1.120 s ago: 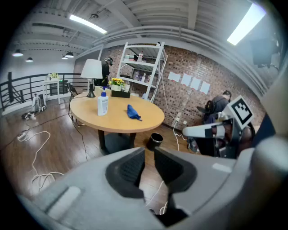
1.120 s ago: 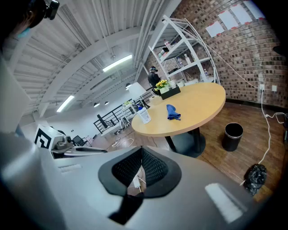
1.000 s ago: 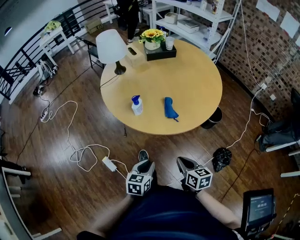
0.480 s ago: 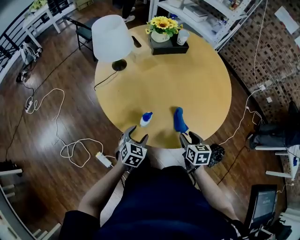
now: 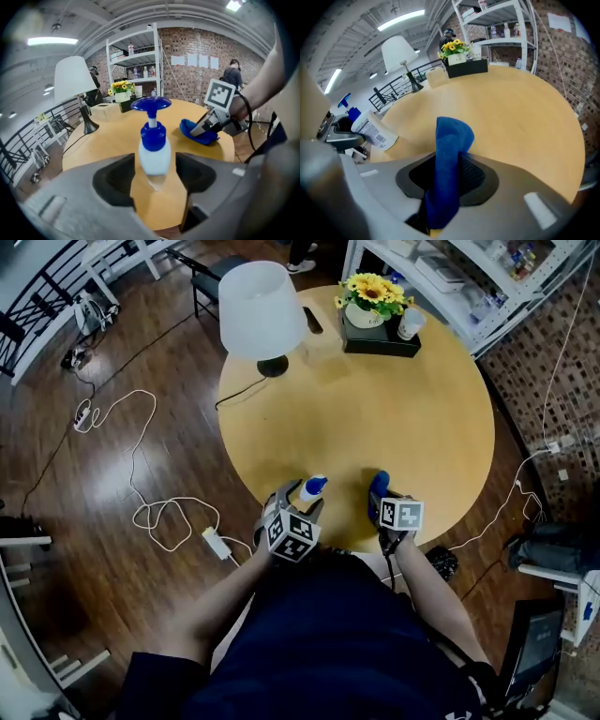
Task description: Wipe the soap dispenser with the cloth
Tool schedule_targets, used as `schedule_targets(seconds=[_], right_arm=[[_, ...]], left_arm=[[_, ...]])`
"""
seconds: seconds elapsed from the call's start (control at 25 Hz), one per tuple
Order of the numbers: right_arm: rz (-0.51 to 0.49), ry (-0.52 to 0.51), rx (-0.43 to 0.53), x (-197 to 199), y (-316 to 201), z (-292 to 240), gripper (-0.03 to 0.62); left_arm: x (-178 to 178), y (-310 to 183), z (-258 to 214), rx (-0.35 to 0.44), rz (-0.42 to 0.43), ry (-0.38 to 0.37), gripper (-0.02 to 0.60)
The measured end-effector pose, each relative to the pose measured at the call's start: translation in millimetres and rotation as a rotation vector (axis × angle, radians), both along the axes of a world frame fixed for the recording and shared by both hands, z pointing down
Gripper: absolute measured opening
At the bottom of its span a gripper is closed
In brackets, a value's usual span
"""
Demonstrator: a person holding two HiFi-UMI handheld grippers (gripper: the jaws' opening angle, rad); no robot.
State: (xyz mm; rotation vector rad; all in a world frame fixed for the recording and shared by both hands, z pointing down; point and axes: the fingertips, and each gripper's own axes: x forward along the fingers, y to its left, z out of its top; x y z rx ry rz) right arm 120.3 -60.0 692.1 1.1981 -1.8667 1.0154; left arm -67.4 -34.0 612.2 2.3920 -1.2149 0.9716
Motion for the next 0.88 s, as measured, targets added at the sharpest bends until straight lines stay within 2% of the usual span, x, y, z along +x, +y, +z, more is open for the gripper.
schedule_targets(seconds=[0.08,0.16,0.24,0.28,0.36,0.44,0.56,0.68,0.88], right_arm=[[-0.058,-0.039,-0.017,-7.2,0.8,-2.0,0.114],[-0.118,-0.136,0.037,-25.1,-4.2,-31.3,0.103],[-0.217,-0.242,0.168,-55.6,-10.3,-85.1,0.101],[-0.287,-0.286,0.246,-75.0,-11.5,-116.9,0.101],[-0.457,-0.346,0.377,-118.8,-6.2,-174.3,0.101],[-0.643,-0.347,0.432,-162.4,7.6,-205.2,0.1],[-0.84,-0.271,0.401,-210.7,24.0,-204.1,0.1],[-0.876,-0.204,0.385,-224.4,18.4,-193.1,0.1],[-0.766,-0.173,0.345,-196.4,-2.5,-188.8,0.098]], left_arm=[[4.9,-3.3,-1.6,-0.002,0.002,0.009,0.267],[6.9,-5.8,-4.4,0.005,-0.013,0.02,0.256],[5.1,-8.4,-6.5,0.024,-0.032,0.012,0.237],[4.1,-9.5,-6.7,0.034,-0.038,0.006,0.212],[3.9,-10.8,-6.0,0.049,-0.04,0.002,0.21],[4.6,-11.1,-4.9,0.056,-0.039,0.009,0.209],[6.5,-11.9,-4.6,0.054,-0.033,0.021,0.207],[7.8,-11.9,-4.5,0.04,-0.034,0.025,0.207],[11.8,-13.1,-4.5,0.041,-0.009,0.009,0.207]])
